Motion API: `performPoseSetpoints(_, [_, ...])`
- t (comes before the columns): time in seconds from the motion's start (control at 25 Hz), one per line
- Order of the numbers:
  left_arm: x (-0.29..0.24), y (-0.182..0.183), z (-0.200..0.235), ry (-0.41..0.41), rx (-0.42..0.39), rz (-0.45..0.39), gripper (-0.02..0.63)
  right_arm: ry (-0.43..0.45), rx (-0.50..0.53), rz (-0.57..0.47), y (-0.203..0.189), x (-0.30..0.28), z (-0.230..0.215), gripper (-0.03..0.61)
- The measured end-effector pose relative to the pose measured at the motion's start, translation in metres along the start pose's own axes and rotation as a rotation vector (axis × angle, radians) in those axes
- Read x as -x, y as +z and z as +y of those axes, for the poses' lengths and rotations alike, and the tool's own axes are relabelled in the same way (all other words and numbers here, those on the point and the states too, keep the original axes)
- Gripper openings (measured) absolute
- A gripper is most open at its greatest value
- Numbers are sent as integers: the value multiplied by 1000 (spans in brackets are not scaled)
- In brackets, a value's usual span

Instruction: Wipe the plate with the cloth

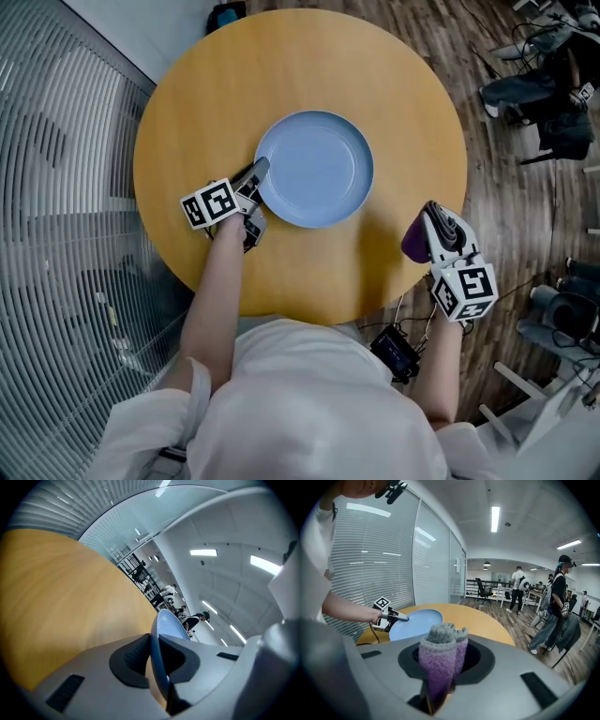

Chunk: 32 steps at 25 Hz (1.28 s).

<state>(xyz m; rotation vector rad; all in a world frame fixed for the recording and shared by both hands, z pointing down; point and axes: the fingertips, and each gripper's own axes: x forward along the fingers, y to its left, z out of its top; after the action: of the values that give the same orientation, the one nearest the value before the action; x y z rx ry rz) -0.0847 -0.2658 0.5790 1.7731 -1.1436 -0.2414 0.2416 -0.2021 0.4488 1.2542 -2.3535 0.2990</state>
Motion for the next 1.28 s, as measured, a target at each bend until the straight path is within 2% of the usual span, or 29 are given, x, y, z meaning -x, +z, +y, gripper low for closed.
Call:
performPoseSetpoints(0.32, [-4, -7, 23, 41, 177, -148, 37, 39, 14, 2, -4, -11, -4, 89])
performPoseSetpoints(0.56, [-9, -11, 35, 128, 298, -290, 35, 74, 24, 10, -3, -21, -15, 89])
performPoseSetpoints(1.04, [-1, -14, 64, 356, 309, -430, 35, 140, 34, 23, 3, -47, -23, 89])
performPoseSetpoints(1.28, [-6, -16, 72, 396, 340, -443, 35, 160, 30, 27, -3, -56, -26, 89])
